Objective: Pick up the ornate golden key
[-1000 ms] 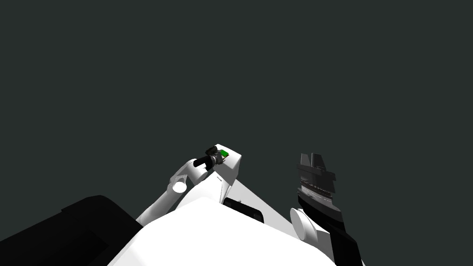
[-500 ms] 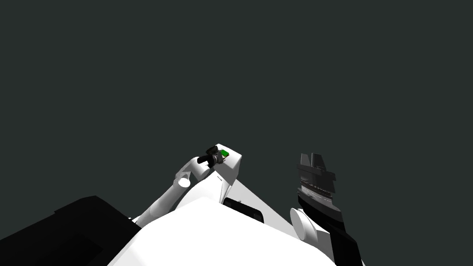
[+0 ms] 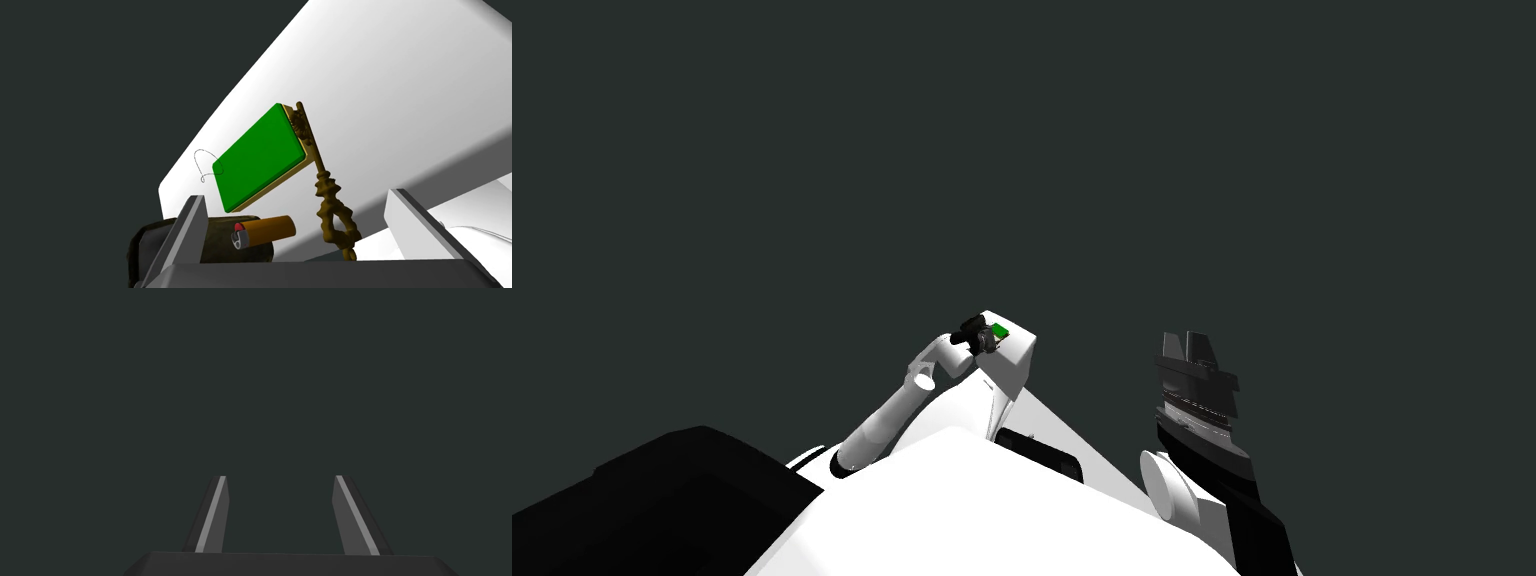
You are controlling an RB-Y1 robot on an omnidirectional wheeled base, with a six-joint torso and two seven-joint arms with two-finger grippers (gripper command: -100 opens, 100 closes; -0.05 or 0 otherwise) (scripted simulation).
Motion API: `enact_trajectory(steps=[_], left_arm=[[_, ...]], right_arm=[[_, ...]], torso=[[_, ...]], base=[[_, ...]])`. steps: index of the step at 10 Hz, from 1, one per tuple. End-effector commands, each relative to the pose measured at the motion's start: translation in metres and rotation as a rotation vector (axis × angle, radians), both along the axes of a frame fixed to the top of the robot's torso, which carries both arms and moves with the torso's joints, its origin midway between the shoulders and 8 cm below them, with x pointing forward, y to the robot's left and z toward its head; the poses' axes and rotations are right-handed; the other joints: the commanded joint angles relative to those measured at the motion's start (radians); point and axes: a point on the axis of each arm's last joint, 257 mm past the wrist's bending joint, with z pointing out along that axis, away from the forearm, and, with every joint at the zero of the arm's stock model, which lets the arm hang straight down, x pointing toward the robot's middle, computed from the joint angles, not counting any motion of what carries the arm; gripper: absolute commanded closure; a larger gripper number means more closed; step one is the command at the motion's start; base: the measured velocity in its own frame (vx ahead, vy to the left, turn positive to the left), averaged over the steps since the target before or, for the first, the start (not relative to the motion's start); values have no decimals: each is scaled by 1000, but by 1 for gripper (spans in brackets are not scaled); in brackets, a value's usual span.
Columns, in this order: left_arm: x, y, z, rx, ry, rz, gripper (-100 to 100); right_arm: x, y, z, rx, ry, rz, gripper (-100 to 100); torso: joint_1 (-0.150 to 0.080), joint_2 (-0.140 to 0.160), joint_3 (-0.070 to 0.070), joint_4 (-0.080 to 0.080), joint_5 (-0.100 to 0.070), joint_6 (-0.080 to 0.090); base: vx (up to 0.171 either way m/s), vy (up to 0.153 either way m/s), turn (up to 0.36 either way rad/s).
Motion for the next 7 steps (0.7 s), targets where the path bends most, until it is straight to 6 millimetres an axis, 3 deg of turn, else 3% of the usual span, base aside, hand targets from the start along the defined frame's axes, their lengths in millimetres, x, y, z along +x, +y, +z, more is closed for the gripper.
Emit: enact_trajectory(steps=[1,7], left_arm=[[9,2,-6,12,30,2,-100],[32,14,-31,50,139,14,-100]], right_arm=[[0,0,0,0,0,0,0],[0,0,0,0,0,0,0]], torso=[[0,0,0,0,0,0],[0,0,0,0,0,0]], base=[[1,-27,65],[-1,-28,62]])
